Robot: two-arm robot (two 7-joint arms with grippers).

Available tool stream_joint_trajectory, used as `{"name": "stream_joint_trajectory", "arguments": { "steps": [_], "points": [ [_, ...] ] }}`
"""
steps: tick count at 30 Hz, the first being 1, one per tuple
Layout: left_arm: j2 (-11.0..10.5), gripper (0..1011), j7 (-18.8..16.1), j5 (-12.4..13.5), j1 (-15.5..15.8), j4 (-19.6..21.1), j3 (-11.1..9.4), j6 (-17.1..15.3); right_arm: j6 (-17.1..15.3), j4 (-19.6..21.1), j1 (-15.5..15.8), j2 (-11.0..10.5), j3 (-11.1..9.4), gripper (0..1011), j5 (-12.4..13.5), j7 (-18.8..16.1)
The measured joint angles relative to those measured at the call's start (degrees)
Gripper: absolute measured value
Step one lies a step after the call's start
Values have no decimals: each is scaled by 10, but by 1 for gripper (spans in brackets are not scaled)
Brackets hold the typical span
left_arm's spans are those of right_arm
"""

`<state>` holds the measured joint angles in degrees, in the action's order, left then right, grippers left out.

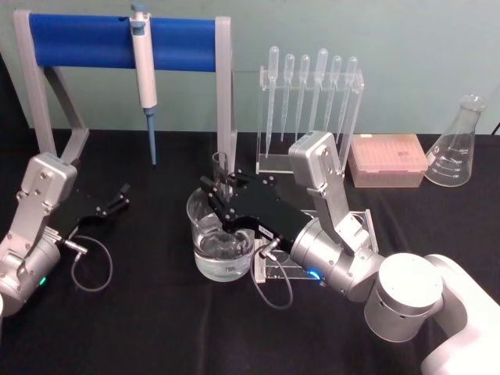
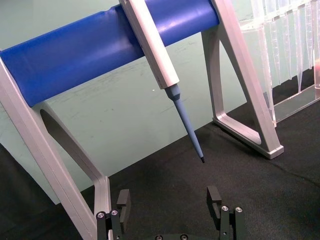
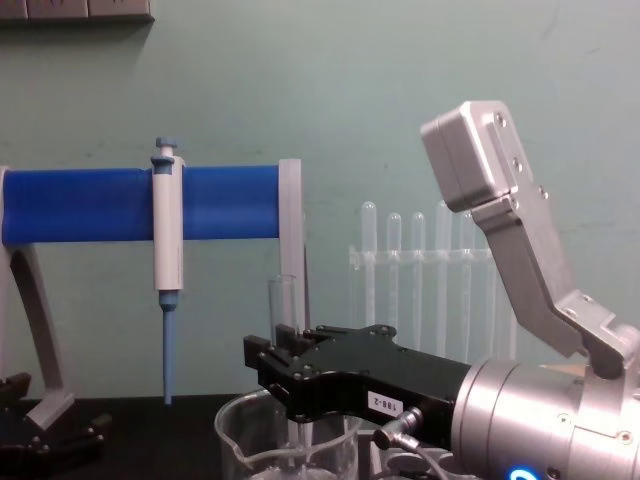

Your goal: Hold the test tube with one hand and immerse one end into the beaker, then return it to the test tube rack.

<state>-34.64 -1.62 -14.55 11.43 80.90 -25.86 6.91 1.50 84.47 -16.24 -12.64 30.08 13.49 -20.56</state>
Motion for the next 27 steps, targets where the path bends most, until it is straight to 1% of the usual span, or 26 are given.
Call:
{"name": "stream_joint_trajectory", "arguments": {
  "steps": [27],
  "points": [
    [0, 1000, 0, 0, 0, 0, 0, 0, 0, 0, 0, 0, 0, 225, 0, 0]
  ]
}}
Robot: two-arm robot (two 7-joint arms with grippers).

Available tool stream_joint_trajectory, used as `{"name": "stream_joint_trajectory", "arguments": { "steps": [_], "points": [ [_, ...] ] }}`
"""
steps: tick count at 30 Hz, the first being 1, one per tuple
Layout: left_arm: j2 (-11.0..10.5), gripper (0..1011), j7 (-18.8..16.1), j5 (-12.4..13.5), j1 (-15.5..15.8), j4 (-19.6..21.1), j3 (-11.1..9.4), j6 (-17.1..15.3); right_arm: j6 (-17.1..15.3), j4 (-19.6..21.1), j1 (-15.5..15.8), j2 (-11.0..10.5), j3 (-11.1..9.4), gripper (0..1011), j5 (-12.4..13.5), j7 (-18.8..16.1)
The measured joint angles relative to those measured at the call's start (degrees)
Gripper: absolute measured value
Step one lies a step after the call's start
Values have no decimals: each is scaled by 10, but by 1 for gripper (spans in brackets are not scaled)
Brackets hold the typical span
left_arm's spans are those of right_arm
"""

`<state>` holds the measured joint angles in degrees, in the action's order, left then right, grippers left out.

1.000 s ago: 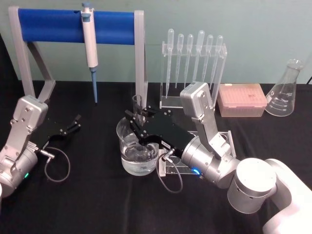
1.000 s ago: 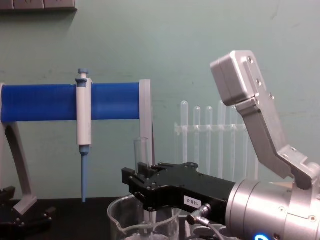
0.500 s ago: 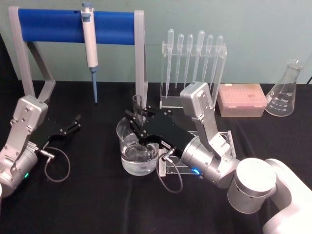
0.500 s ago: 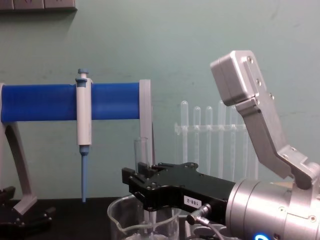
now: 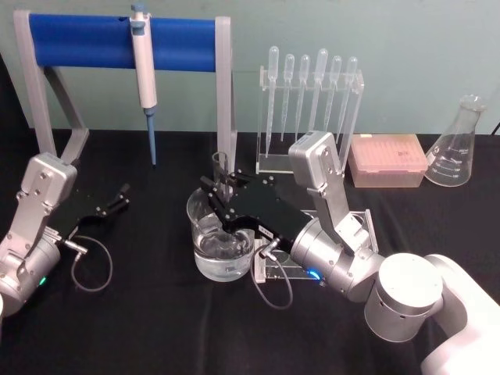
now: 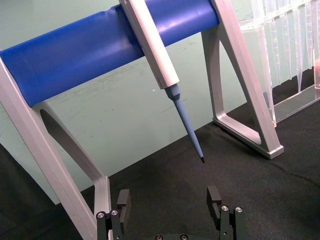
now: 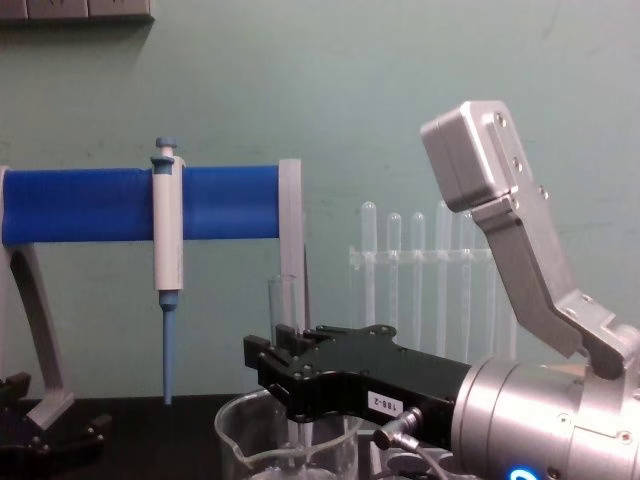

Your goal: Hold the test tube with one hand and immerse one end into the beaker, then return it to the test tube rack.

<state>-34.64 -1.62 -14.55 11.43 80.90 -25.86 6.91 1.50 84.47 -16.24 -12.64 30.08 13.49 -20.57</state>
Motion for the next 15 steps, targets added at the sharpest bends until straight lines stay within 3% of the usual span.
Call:
{"name": "stream_joint_trajectory", "arguments": {
  "steps": [15],
  "points": [
    [0, 1000, 0, 0, 0, 0, 0, 0, 0, 0, 0, 0, 0, 225, 0, 0]
  ]
}}
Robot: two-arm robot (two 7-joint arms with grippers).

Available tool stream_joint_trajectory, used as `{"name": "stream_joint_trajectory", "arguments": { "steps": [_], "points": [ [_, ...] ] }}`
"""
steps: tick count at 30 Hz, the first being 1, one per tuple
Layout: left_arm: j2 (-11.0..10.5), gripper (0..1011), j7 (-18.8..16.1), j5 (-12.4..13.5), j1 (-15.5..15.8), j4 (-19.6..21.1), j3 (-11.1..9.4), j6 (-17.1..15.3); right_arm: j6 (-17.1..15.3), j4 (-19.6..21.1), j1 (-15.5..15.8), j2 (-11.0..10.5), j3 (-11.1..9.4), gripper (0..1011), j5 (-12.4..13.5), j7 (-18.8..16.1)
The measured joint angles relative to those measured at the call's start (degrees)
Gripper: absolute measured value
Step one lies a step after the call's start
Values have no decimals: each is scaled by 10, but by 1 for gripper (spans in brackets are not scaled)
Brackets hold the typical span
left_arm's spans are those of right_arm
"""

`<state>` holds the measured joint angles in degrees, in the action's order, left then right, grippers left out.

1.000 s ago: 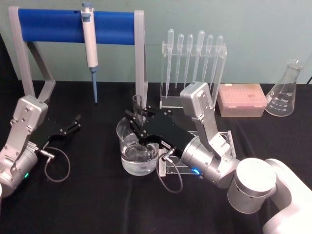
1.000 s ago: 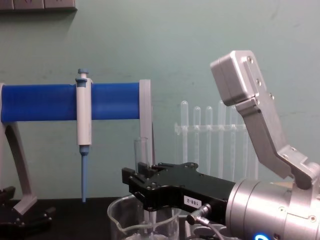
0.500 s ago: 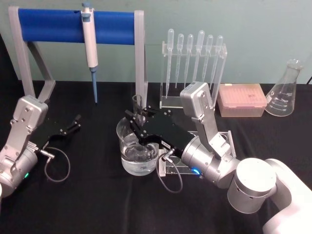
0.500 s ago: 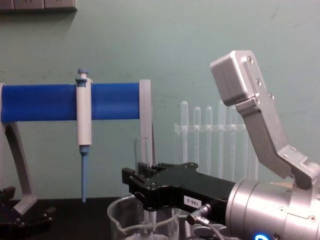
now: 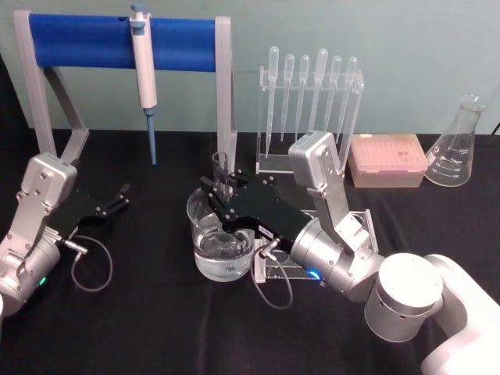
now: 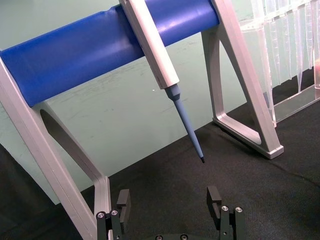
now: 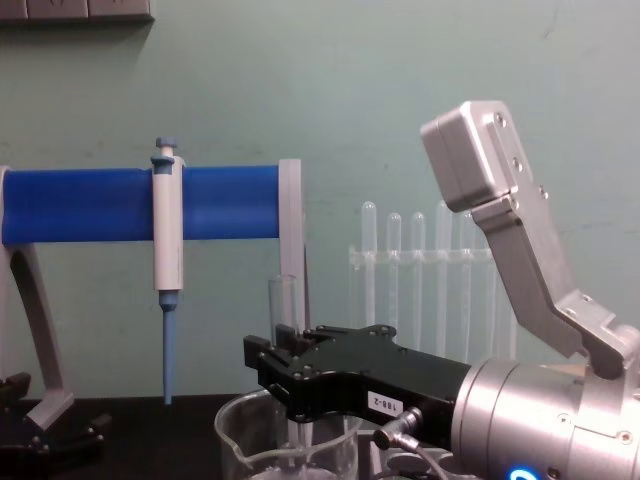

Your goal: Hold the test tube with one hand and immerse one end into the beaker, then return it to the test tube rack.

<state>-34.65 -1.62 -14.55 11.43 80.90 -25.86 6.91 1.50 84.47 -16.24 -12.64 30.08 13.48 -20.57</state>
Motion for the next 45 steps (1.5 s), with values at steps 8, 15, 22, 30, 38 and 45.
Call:
{"name": "stream_joint_trajectory", "arguments": {
  "steps": [8, 15, 22, 30, 38, 45],
  "points": [
    [0, 1000, 0, 0, 0, 0, 0, 0, 0, 0, 0, 0, 0, 225, 0, 0],
    [0, 1000, 0, 0, 0, 0, 0, 0, 0, 0, 0, 0, 0, 225, 0, 0],
    [0, 1000, 0, 0, 0, 0, 0, 0, 0, 0, 0, 0, 0, 225, 0, 0],
    [0, 1000, 0, 0, 0, 0, 0, 0, 0, 0, 0, 0, 0, 225, 0, 0],
    [0, 1000, 0, 0, 0, 0, 0, 0, 0, 0, 0, 0, 0, 225, 0, 0],
    [0, 1000, 0, 0, 0, 0, 0, 0, 0, 0, 0, 0, 0, 225, 0, 0]
  ]
}}
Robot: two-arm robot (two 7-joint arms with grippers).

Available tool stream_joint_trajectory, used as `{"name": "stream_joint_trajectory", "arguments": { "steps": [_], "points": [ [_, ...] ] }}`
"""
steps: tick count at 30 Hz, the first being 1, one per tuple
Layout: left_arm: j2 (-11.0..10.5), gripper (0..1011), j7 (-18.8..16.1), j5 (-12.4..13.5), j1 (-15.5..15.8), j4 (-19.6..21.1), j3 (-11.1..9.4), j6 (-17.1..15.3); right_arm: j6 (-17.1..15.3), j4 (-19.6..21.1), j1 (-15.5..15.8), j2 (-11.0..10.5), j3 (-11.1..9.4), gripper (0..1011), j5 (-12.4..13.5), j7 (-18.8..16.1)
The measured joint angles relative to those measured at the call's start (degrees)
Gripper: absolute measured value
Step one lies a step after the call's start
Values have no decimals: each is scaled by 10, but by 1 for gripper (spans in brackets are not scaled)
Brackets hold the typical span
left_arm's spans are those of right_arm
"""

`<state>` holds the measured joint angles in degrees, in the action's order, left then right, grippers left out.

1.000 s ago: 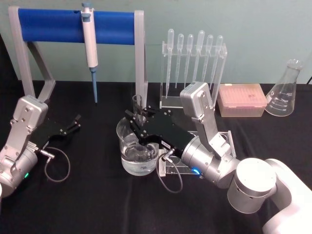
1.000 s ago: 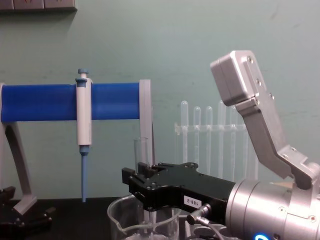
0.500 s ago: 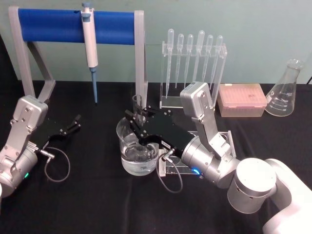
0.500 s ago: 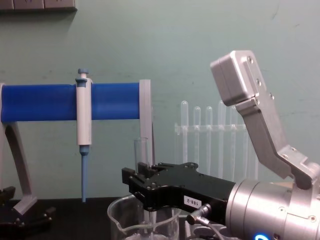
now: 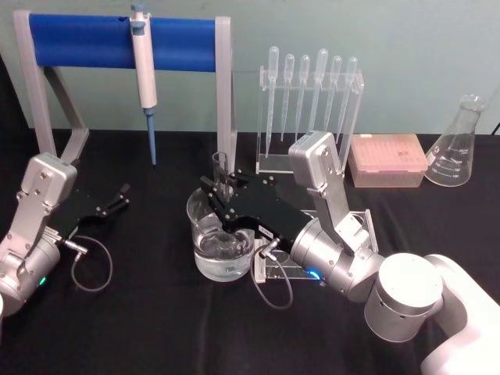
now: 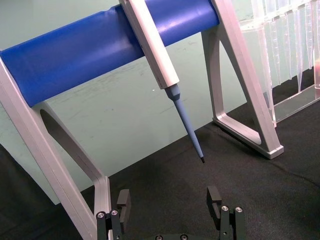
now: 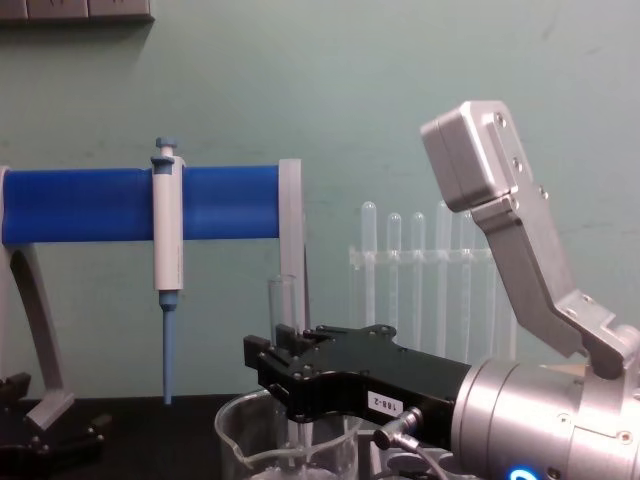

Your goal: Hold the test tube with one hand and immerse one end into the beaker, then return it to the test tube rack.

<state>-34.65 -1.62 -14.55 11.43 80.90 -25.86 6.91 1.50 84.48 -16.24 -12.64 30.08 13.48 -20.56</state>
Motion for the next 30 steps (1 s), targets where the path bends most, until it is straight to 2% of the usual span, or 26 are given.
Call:
{"name": "stream_joint_trajectory", "arguments": {
  "steps": [30],
  "points": [
    [0, 1000, 0, 0, 0, 0, 0, 0, 0, 0, 0, 0, 0, 225, 0, 0]
  ]
}}
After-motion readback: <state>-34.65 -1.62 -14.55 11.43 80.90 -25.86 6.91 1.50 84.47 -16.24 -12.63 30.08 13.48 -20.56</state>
